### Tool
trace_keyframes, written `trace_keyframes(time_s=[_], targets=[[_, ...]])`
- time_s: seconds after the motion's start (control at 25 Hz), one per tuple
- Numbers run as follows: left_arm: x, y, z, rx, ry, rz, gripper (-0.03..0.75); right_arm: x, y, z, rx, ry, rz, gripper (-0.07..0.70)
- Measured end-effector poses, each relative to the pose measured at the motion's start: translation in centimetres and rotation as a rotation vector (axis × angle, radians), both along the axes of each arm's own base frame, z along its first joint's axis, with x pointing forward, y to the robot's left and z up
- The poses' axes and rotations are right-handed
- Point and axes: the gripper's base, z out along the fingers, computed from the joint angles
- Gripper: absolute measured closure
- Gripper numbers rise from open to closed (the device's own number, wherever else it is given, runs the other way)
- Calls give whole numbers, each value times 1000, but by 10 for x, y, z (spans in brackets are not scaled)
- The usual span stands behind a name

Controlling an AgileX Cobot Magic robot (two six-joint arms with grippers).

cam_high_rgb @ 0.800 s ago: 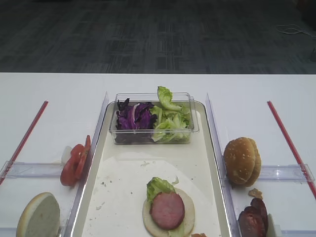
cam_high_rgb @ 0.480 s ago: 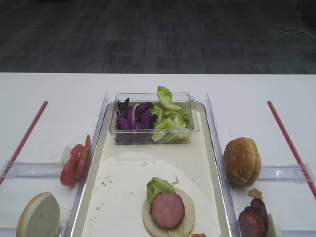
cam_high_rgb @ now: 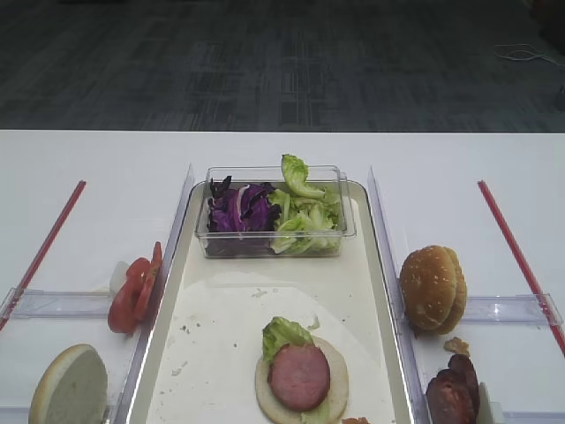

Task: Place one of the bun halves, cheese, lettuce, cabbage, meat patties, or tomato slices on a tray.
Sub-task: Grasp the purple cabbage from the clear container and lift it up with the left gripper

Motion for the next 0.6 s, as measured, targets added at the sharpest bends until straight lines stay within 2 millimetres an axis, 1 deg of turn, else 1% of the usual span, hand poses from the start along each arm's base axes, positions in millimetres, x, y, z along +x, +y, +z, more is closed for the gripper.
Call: trace_keyframes(time_s=[0.6], targets=[[0, 0, 0, -3, 0, 2, 324, 0, 0, 0, 0, 0, 0, 203]])
